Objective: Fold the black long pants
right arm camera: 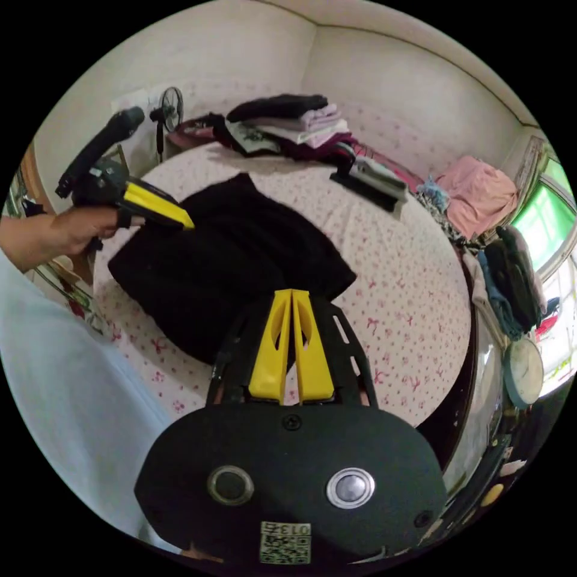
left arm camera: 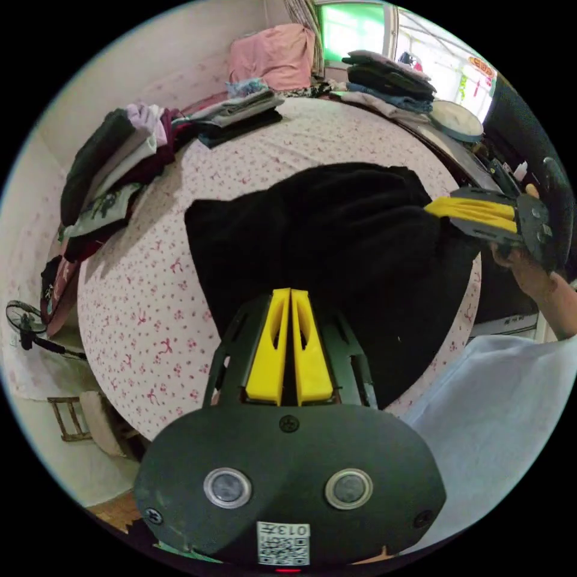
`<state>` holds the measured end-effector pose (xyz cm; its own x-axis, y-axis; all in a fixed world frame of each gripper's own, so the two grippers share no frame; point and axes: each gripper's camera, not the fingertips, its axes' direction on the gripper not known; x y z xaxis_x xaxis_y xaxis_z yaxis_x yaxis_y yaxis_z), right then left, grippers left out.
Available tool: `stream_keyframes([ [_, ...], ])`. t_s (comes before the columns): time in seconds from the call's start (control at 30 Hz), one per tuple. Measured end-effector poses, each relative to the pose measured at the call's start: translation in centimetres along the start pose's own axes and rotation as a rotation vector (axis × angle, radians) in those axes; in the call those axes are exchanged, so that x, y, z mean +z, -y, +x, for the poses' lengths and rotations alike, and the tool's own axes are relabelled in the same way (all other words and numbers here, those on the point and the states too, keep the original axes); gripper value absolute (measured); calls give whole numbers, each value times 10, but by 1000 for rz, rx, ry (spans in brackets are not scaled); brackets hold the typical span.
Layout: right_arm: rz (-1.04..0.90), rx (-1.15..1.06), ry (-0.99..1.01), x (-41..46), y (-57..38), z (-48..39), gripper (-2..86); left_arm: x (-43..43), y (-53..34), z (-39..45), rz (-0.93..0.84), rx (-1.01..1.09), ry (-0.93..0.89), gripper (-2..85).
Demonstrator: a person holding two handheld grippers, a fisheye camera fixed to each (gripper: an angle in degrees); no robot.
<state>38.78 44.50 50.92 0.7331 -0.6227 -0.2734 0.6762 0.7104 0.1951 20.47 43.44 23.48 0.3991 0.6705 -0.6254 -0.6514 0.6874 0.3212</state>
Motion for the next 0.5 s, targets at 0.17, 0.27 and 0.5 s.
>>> stream_keyframes([
  [0.17,-9,41,22,25,-20,10,-2,9,2,-42,19,-110,-144,-3],
  [0.27,-24,64,68,12,-16,26,-2,-10,-1,-50,21,-71,-84,-3],
  [0.5,188,22,110,-22,-48,31,-2,-31,-29,-48,45,-7,58,-3],
])
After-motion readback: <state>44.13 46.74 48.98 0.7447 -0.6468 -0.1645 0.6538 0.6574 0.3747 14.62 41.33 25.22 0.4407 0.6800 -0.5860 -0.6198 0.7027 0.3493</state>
